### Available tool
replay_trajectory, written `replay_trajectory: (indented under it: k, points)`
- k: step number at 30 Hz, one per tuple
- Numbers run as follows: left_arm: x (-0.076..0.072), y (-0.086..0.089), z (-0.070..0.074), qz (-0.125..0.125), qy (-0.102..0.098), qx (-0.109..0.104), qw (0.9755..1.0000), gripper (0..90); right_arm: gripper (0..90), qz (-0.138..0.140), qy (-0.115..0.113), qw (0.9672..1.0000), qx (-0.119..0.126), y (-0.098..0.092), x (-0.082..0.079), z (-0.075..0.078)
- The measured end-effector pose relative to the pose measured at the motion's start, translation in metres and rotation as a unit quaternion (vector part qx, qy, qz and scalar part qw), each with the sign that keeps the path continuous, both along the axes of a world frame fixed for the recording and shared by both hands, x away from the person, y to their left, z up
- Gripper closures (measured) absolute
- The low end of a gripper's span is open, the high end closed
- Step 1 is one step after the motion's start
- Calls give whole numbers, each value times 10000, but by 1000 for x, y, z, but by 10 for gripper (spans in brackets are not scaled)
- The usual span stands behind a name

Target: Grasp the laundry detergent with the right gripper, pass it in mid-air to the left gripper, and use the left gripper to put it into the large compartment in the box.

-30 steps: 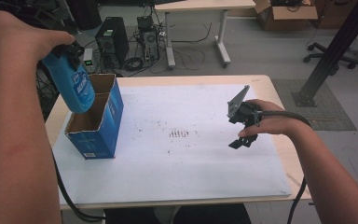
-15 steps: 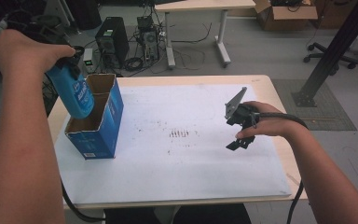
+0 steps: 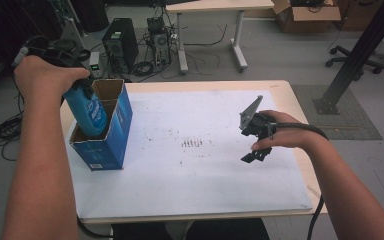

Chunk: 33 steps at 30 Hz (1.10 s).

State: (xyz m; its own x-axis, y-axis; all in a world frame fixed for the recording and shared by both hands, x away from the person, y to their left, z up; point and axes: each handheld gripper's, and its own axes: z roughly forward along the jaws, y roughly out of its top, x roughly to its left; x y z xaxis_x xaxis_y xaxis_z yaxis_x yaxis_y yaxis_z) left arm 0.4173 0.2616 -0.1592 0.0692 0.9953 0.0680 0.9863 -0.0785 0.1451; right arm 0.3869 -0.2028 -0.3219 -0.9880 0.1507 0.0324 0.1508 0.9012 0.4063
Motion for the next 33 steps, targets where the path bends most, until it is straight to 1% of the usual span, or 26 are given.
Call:
replay_trajectory:
  k: [1, 2, 3, 4, 5, 6, 7, 11, 14, 15, 16, 17, 18, 21, 22, 24, 25, 26, 27, 31, 32, 33]
  points:
    - [0, 1, -3, -4, -4, -7, 10000, 381, 31, -6, 8, 10000, 15, 0, 0, -1]
    - [0, 1, -3, -4, -4, -7, 10000, 381, 31, -9, 14, 10000, 20, 0, 0, -2]
    - [0, 2, -6, 21, -41, -29, 10000, 381, 31, -9, 14, 10000, 20, 0, 0, -2]
    - [1, 5, -13, 47, 4, -85, 10000, 381, 31, -17, 31, 10000, 24, 1, 0, -3]
    - [2, 6, -17, 67, -5, -111, 9999, 381, 32, -15, 39, 10000, 20, 1, 1, -4]
    - [2, 6, -17, 67, -5, -111, 9999, 381, 32, -15, 39, 10000, 20, 1, 1, -4]
    - [3, 7, -23, 75, 40, -119, 9999, 381, 31, -22, 54, 10000, 22, 1, 1, -5]
    - [5, 8, -36, 77, 80, -81, 9999, 381, 31, -15, 65, 10000, 4, 3, 2, -6]
    - [8, 8, -48, 73, 144, -65, 9998, 381, 31, -2, 71, 10000, -6, 4, 2, -7]
    - [8, 8, -48, 73, 144, -65, 9998, 381, 31, -2, 71, 10000, -6, 4, 2, -7]
    - [9, 8, -56, 61, 185, -46, 9998, 381, 30, 5, 64, 10000, -20, 5, 2, -8]
    - [9, 8, -56, 61, 185, -46, 9998, 381, 31, 12, 67, 10000, -20, 5, 2, -9]
    - [10, 8, -64, 57, 199, -54, 9998, 381, 31, 11, 69, 10000, -31, 5, 3, -9]
    - [11, 8, -76, 22, 211, -79, 9997, 381, 31, 2, 79, 10000, -14, 6, 3, -11]
    - [12, 7, -81, 15, 268, -86, 9996, 381, 31, 19, 79, 10000, -20, 6, 3, -11]
    - [12, 7, -84, 26, 270, -92, 9996, 381, 31, 19, 82, 10000, -17, 6, 3, -12]
    - [13, 6, -90, -2, 280, -105, 9996, 381, 31, 25, 74, 10000, -25, 6, 2, -12]
    - [13, 6, -90, -2, 280, -105, 9996, 381, 31, 30, 74, 10000, -14, 7, 2, -12]
    - [14, 6, -95, 4, 280, -127, 9995, 381, 31, 39, 73, 10000, -3, 7, 2, -13]
    - [15, 6, -105, -24, 320, -102, 9994, 381, 31, 27, 90, 10000, -27, 6, 1, -14]
    - [15, 6, -105, -24, 320, -102, 9994, 381, 31, 27, 90, 10000, -27, 6, 1, -14]
    - [16, 6, -108, -28, 355, -89, 9993, 381, 31, 19, 91, 10000, -18, 6, 1, -15]
